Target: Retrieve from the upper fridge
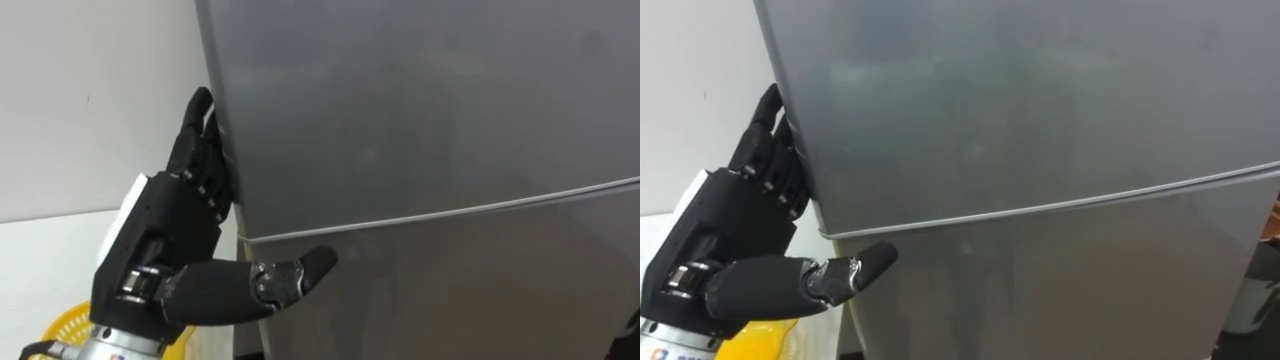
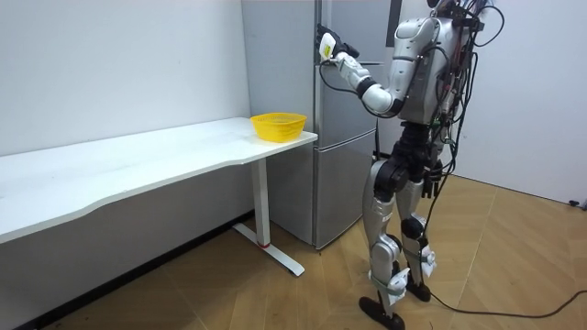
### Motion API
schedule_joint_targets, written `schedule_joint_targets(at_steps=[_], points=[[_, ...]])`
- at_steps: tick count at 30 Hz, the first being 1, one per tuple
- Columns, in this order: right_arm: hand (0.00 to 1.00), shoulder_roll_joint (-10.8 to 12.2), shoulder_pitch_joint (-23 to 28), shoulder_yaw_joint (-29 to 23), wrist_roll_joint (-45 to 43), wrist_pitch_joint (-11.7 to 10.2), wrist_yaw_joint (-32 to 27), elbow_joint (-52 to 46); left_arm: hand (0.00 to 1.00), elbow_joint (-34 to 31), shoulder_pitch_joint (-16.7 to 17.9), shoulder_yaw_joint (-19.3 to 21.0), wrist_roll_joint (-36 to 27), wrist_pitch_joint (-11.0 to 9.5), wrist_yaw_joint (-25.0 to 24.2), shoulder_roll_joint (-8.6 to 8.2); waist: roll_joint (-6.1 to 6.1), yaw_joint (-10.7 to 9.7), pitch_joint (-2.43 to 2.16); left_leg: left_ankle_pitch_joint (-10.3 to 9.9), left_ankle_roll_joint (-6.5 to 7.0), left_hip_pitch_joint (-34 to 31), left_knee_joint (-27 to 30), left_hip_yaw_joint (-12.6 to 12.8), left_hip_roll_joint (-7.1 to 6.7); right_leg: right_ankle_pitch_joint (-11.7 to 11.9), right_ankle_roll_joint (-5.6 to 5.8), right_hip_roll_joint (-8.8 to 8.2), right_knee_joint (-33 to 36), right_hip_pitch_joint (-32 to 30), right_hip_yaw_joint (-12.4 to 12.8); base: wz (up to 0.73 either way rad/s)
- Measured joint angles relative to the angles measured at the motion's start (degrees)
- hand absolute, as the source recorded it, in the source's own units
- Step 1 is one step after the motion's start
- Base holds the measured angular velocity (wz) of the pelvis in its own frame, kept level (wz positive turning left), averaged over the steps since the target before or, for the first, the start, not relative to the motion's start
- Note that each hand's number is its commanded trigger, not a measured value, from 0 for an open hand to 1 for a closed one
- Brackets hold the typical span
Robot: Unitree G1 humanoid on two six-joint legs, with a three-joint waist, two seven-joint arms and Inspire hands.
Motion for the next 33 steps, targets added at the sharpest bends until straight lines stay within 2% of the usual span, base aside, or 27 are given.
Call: schedule_joint_targets(at_steps=[1, 2, 3, 5, 8, 15, 33], points=[[0.0, 0.0, 0.0, 0.0, 0.0, 0.0, 0.0, 0.0, 0.0, 0.0, 0.0, 0.0, 0.0, 0.1, 0.0, 0.24, 0.11, 0.0, -0.04, 0.0, 0.0, 0.0, 0.0, 0.0, 0.0, 0.0, 0.0, 0.0, 0.0, 0.1, 0.0, 0.0], [0.0, 0.0, 0.0, 0.0, 0.0, 0.0, 0.0, 0.0, 0.07, 0.0, 0.0, 0.0, 0.0, 0.1, 0.0, 0.25, 0.17, 0.0, -0.05, 0.0, 0.0, 0.0, 0.0, 0.0, 0.0, 0.0, 0.0, 0.0, 0.0, 0.1, 0.0, 0.0], [0.0, 0.0, 0.0, 0.0, 0.0, 0.0, 0.0, 0.0, 0.3, 0.0, 0.0, 0.0, 0.0, 0.2, 0.0, 0.25, 0.28, 0.0, -0.03, 0.0, 0.0, 0.0, 0.0, 0.0, 0.0, 0.0, 0.0, -0.01, 0.1, 0.2, 0.0, 0.0], [0.0, 0.0, 0.0, 0.0, 0.0, 0.0, -0.1, 0.0, 1.0, 0.0, 0.0, 0.0, 0.0, 0.3, 0.0, 0.25, 0.46, 0.0, 0.01, 0.0, 0.0, 0.0, 0.0, 0.0, 0.01, 0.0, 0.0, -0.01, 0.1, 0.2, -0.2, 0.0], [0.0, 0.0, 0.1, 0.0, 0.0, 0.0, -0.1, 0.0, 1.0, 0.0, 0.0, 0.4, 0.0, 0.5, 0.2, 0.24, 0.65, 0.0, 0.04, 0.0, 0.0, 0.0, 0.0, 0.0, 0.02, 0.0, 0.0, -0.01, 0.1, 0.1, -0.1, 0.0], [0.0, -0.1, 0.0, 0.7, 0.4, -0.1, 0.1, 0.0, 1.0, -0.2, 0.0, 3.0, -1.0, 0.5, 3.9, -0.02, 0.44, 0.3, 0.1, 0.0, 0.0, -0.1, 0.0, 0.0, -0.02, 0.0, 0.01, -0.05, 0.0, -0.1, -0.1, 0.0], [0.0, -0.2, 0.1, 2.3, 0.2, -0.1, 1.4, 0.0, 1.0, -0.6, 0.3, 2.4, -1.1, 0.4, 5.1, 0.0, 0.27, 1.8, 0.08, 0.0, 0.01, -0.2, 0.0, 0.0, -0.03, 0.0, 0.01, -0.08, 0.1, -0.1, -0.2, 0.0]])
